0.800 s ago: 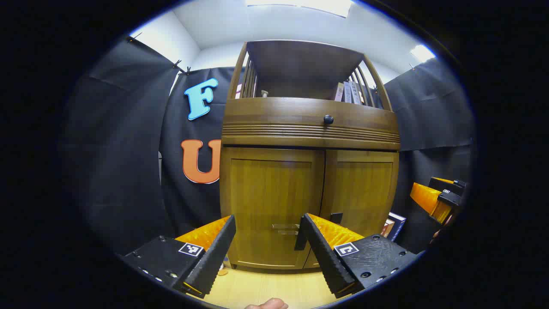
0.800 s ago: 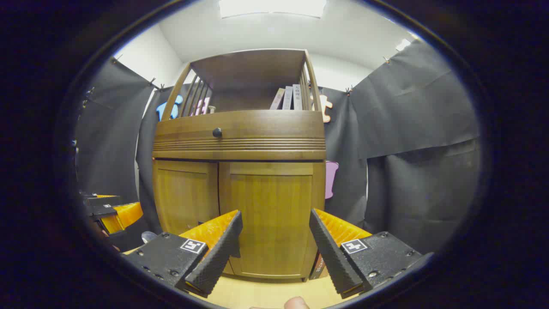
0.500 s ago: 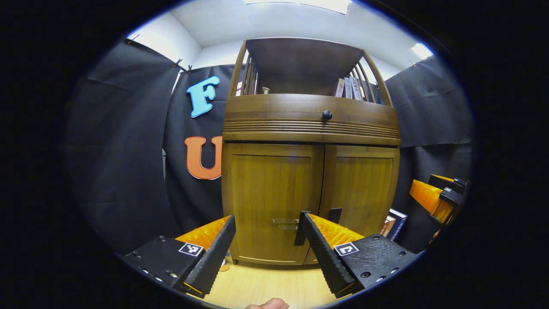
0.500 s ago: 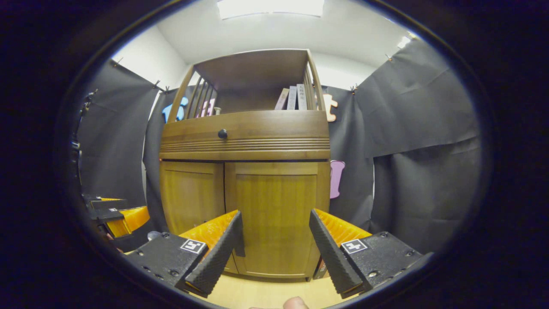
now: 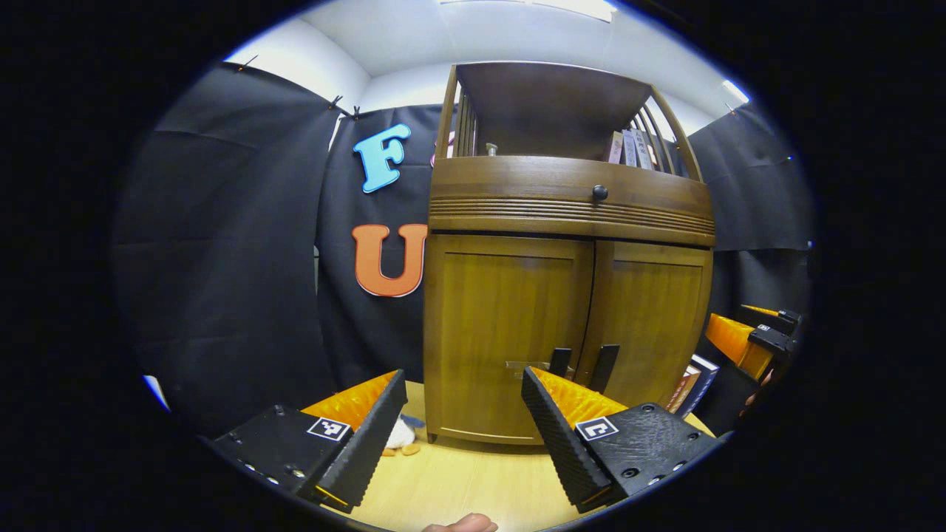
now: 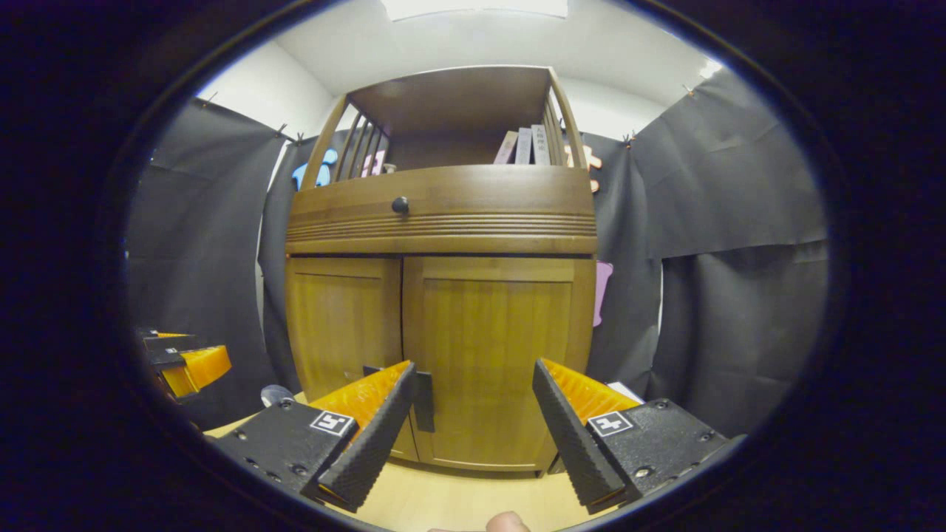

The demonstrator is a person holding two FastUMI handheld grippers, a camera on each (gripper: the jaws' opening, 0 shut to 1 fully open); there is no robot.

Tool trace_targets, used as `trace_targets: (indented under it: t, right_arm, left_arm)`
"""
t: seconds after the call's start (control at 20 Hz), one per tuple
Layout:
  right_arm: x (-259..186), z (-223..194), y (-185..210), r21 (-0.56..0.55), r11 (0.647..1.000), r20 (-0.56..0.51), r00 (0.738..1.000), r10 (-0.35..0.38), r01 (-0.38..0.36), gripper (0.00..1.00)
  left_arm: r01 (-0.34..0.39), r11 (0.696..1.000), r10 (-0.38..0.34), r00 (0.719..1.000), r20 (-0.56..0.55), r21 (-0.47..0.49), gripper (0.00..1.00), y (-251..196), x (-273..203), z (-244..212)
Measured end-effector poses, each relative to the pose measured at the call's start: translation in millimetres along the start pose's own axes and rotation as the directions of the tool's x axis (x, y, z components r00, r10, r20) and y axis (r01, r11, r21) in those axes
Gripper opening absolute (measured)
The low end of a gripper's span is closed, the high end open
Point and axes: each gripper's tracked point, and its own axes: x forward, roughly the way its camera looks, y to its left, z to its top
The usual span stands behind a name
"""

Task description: Open the right door of the double-door shoe cabinet with the right hand, and open the left door with the left hand.

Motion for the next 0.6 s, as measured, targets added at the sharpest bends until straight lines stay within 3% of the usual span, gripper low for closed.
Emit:
trace_targets:
  t: [0.3,0.35,0.4,0.6]
  right_arm:
    - [30.9,-11.8,16.6,-0.004,0.999,-0.030,0.999,0.041,-0.041,1.00]
    - [37.1,-14.3,20.2,-0.004,0.999,-0.036,0.998,0.052,-0.052,1.00]
    - [44.6,-17.8,25.1,-0.005,0.998,-0.044,0.997,0.062,-0.062,1.00]
    - [70.1,-32.7,34.1,-0.012,0.997,-0.094,0.993,0.069,-0.070,0.99]
  left_arm:
    - [-0.105,0.994,0.105,0.994,0.001,0.031,0.95,30.2,-9.3,-8.8]
    - [-0.119,0.992,0.119,0.993,0.004,0.031,0.84,34.0,-10.5,-8.5]
    - [-0.131,0.991,0.131,0.991,0.009,0.033,0.95,38.3,-11.4,-7.8]
    - [-0.204,0.978,0.204,0.979,0.017,0.043,0.95,60.0,-15.8,-10.2]
